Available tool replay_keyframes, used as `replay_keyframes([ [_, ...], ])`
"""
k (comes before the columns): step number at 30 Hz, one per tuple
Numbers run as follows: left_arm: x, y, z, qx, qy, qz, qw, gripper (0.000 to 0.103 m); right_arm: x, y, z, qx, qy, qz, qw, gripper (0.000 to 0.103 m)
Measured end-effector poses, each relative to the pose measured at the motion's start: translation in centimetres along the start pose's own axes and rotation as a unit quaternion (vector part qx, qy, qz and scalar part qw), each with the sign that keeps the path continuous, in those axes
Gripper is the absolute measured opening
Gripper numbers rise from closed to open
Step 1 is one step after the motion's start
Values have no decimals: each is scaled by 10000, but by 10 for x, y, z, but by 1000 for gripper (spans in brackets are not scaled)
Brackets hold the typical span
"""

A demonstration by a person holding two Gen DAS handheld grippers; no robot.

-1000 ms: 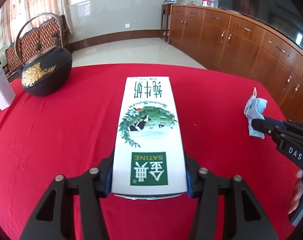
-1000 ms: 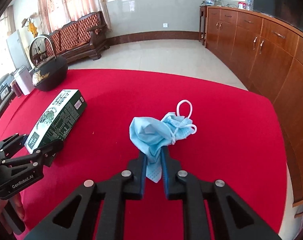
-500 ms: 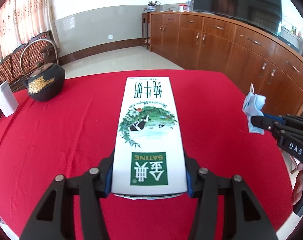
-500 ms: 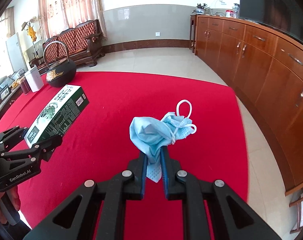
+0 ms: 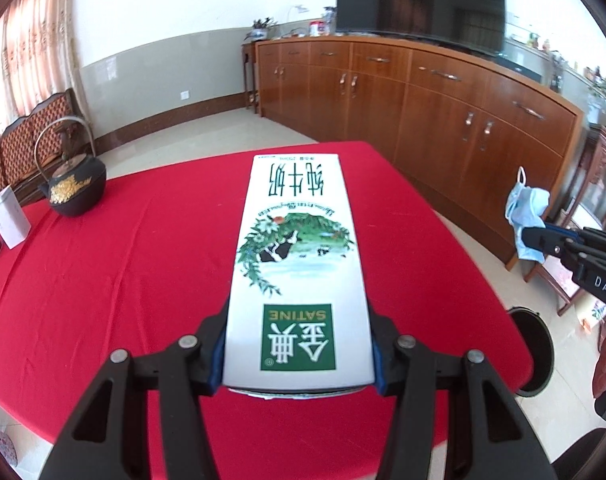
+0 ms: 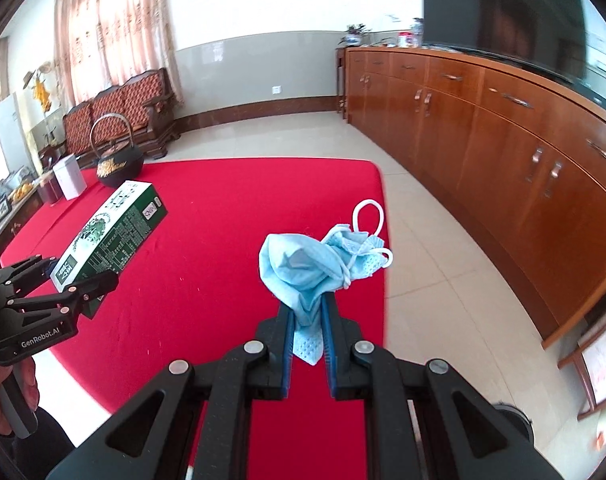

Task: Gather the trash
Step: 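Carry the milk carton and blue mask over the black bin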

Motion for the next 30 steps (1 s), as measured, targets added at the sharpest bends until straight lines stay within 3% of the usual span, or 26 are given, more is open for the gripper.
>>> replay_keyframes([
  [15,-22,-8,-90,587,606,-225,9962,54,-100,48,-78,540,521,-314,9967,14],
  [30,-7,-22,-214,1353,1502,-224,9791,54,-160,95,-199,1291,1346,-347,9818,14],
])
Point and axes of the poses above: each gripper's, at about its wrist camera, not at the fingertips, and x roughly the way its jaws point, z to its left, y to its underside, the point moved 2 cm from there along x, roughly the way its jaws point, and after that the axes turned 14 degrees about x, right-handed, at the moved point
